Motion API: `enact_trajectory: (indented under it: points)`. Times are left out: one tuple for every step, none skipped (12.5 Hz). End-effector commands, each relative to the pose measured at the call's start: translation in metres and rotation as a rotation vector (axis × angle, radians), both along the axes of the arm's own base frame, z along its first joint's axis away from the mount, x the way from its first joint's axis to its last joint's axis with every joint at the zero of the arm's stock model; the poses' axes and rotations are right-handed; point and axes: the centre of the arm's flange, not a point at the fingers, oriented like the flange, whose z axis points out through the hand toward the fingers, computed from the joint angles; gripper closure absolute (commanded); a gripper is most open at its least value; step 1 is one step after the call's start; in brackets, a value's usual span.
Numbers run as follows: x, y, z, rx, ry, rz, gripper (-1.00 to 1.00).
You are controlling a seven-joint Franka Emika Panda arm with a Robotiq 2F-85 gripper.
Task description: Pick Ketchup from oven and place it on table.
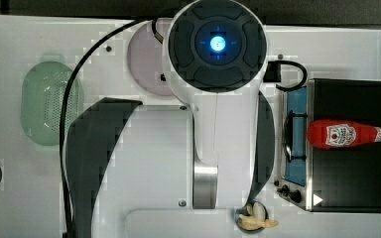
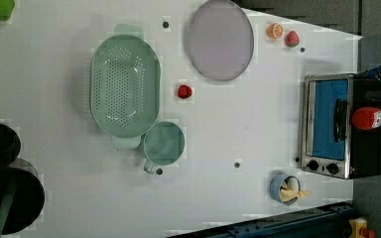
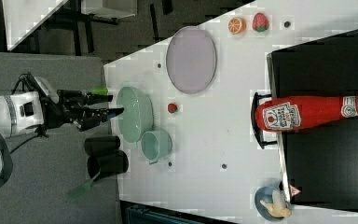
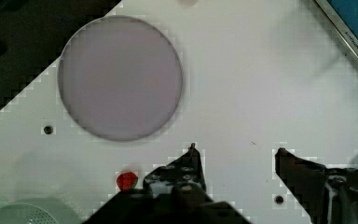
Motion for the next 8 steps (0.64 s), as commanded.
enact_trajectory:
  points:
    - [-0.109, -0.022, 0.086, -0.005, 0.013, -0.004, -0.59]
    - [-0.109, -0.022, 0.085, -0.005, 0.013, -0.005, -0.81]
    - [-0.108, -0.024, 0.085, -0.005, 0.010, -0.009, -0.99]
    - [-0.107, -0.031, 0.084, -0.009, 0.008, -0.021, -1.00]
    - [-0.105, -0.042, 0.082, -0.011, 0.008, -0.041, -1.00]
    - [-0.103, -0.056, 0.079, -0.006, 0.006, -0.068, -1.00]
    - [-0.098, -0.075, 0.074, 0.000, -0.002, -0.103, -1.00]
    - [-0.094, -0.098, 0.067, 0.006, -0.009, -0.144, -1.00]
